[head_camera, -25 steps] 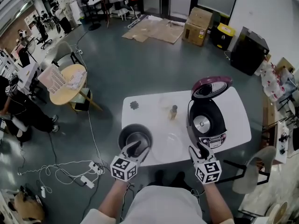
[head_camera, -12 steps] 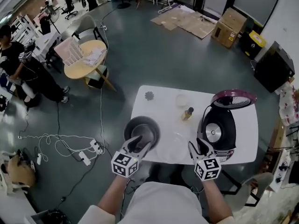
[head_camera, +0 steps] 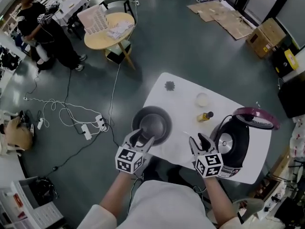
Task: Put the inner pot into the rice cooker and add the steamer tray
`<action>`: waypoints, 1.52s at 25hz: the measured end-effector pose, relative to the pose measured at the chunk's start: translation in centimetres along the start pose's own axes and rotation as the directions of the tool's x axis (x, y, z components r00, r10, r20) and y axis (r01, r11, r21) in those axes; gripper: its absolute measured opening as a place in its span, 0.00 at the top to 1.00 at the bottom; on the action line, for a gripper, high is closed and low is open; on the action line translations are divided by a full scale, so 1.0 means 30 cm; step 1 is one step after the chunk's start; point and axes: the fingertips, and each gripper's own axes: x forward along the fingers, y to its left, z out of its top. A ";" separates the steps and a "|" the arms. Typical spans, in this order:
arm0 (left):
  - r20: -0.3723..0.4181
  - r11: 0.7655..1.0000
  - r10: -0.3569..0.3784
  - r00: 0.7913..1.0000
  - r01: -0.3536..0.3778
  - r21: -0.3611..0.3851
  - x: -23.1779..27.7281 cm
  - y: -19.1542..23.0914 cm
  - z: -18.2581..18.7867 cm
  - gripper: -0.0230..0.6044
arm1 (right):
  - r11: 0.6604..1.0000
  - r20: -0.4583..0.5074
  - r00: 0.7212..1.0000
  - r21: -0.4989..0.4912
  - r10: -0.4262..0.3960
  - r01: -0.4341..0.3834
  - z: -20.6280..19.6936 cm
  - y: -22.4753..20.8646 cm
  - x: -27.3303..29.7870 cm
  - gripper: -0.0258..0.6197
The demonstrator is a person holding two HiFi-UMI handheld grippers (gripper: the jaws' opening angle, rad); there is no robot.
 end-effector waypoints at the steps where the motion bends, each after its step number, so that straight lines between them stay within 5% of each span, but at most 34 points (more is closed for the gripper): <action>1: -0.003 1.000 0.025 1.000 -0.025 -0.009 0.000 0.012 -0.018 0.55 | 1.000 -0.012 1.000 -0.001 0.016 -0.016 -0.012 -0.003 0.019 0.68; 8: -0.035 0.981 0.174 0.984 -0.176 -0.079 0.009 0.159 -0.123 0.52 | 0.995 -0.099 0.990 0.002 0.100 -0.100 -0.083 0.010 0.196 0.67; 15: -0.099 0.962 0.229 0.968 -0.240 -0.128 0.065 0.281 -0.237 0.50 | 0.989 -0.175 0.974 -0.004 0.147 -0.150 -0.146 0.039 0.361 0.66; 23: -0.178 0.940 0.252 0.951 -0.284 -0.188 0.122 0.395 -0.383 0.50 | 0.985 -0.261 0.953 -0.022 0.157 -0.169 -0.227 0.087 0.532 0.66; 32: -0.257 0.941 0.193 0.947 -0.252 -0.225 0.206 0.450 -0.476 0.52 | 0.993 -0.359 0.927 -0.010 0.106 -0.117 -0.351 0.095 0.661 0.65; 38: -0.308 0.936 0.213 0.927 -0.284 -0.208 0.248 0.501 -0.531 0.66 | 0.996 -0.392 0.918 -0.040 0.056 -0.078 -0.411 0.089 0.727 0.71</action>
